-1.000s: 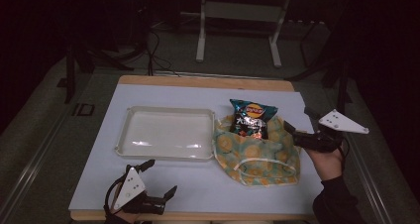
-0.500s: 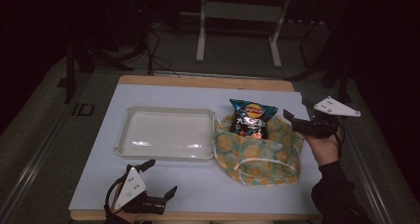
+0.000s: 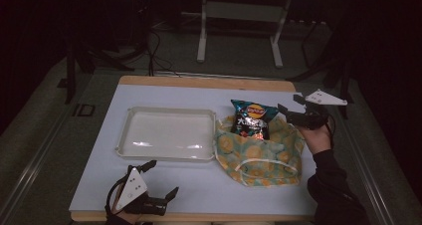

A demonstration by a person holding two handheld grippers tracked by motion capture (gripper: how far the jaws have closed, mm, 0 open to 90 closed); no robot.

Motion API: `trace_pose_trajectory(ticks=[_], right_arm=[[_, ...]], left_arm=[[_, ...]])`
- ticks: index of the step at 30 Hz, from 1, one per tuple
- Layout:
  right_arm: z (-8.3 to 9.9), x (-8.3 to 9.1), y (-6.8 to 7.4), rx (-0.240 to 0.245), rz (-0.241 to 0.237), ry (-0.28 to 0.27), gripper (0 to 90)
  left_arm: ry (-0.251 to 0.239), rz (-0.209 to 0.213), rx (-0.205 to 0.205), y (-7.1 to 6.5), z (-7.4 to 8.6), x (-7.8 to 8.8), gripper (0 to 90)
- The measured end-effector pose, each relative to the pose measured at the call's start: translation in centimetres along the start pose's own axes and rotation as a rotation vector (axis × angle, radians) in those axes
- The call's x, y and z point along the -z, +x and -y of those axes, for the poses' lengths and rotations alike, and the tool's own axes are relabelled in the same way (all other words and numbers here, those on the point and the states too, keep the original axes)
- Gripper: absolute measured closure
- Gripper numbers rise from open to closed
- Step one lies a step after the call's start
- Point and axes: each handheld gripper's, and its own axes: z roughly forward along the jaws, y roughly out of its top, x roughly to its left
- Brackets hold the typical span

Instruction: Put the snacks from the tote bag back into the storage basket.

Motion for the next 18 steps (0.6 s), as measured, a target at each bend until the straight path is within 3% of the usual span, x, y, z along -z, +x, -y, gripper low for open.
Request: trace_pose_trajectory(ticks=[7,14,18], right_arm=[[0.9,-2.2,-0.9,-0.005,-0.037,0.065,29.6],[1.6,-3.6,-1.6,-0.03,-0.063,0.085,30.8],[2.0,-4.9,-1.7,-0.014,-0.066,0.129,31.1]], left_arm=[[0.006,-0.003,-0.007,0.0,0.0,-0.1,0.2],[0.007,-0.006,-0.009,0.0,0.0,0.0,0.2],[0.012,-0.008,-0.017,0.1,0.1,-0.1,0.2]])
